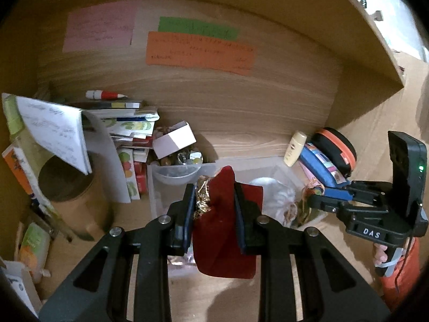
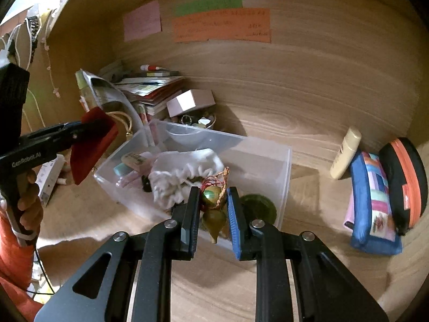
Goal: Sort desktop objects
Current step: 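Carry the red pouch and beaded ornament over the clear box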
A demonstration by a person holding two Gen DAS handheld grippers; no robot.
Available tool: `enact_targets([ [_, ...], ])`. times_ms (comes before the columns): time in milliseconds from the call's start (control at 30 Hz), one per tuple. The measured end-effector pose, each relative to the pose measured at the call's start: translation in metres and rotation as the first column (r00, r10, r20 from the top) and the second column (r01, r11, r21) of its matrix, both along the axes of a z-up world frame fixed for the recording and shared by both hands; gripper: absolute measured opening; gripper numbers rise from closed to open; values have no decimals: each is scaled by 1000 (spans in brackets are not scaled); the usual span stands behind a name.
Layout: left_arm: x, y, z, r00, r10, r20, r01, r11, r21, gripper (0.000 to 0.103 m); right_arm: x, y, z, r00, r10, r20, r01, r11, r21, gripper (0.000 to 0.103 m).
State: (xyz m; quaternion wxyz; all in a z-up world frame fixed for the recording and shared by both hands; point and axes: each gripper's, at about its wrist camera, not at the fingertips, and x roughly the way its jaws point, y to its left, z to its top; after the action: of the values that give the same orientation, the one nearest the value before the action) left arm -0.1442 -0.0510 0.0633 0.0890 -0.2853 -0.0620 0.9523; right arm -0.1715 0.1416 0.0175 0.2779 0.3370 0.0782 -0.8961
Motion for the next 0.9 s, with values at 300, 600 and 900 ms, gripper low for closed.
enact_targets([
  [300, -41, 7, -28, 997, 1, 83, 0, 1000, -9, 26, -26, -14, -13, 1000, -9, 5, 9, 998, 61, 18],
  [600, -52, 15, -54, 991, -9, 132, 15, 999, -44, 26, -38, -32, -26, 1000, 1, -13, 1, 989, 146, 18],
  [900, -48, 14, -54, 991, -7, 136, 15, 998, -53, 35, -33, -35, -26, 1000, -6, -29, 11, 984, 176, 18],
])
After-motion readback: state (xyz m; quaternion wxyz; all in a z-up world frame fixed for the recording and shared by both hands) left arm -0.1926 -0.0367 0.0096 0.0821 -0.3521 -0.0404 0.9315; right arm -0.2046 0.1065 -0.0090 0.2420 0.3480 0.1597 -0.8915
